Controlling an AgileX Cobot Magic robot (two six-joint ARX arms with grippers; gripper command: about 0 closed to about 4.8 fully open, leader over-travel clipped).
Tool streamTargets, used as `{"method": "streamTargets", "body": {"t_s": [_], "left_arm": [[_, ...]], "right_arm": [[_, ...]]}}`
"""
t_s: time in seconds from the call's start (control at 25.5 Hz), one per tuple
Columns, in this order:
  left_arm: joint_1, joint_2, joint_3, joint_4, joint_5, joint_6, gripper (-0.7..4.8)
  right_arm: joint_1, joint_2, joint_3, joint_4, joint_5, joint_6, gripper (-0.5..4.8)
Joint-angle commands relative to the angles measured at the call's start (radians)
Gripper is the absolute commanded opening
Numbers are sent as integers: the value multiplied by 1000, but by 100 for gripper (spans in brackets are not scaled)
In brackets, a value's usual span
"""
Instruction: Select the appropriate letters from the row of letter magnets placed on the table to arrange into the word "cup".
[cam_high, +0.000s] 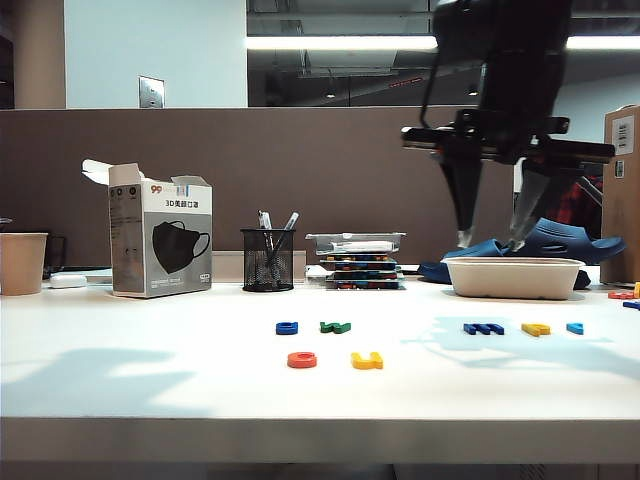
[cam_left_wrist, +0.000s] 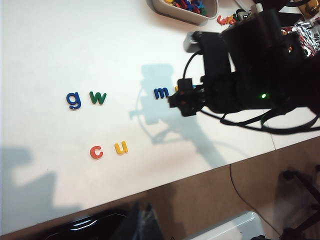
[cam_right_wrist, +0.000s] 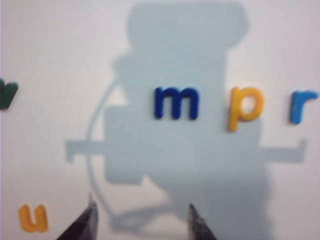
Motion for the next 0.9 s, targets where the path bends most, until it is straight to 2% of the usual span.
{"method": "streamTargets", "body": {"t_s": [0.04,0.31,0.39,0.51,0.9], "left_arm": [[-1,-3,5,6,-3,5,-5],[-1,-3,5,6,-3,5,-5],[-1,-3,5,6,-3,4,-5],[-1,-3,5,6,-3,4,-5],[-1,-3,5,6,-3,4,-5]], "right_arm": [[-42,-5,3,-17,3,-66,225],[-126,-5,3,-23,-8,-198,225],[-150,-2,3,-6,-43,-227,225],[-172,6,3,37,-97,-236,225],[-180,108,3,80,-93,-235,225]]}}
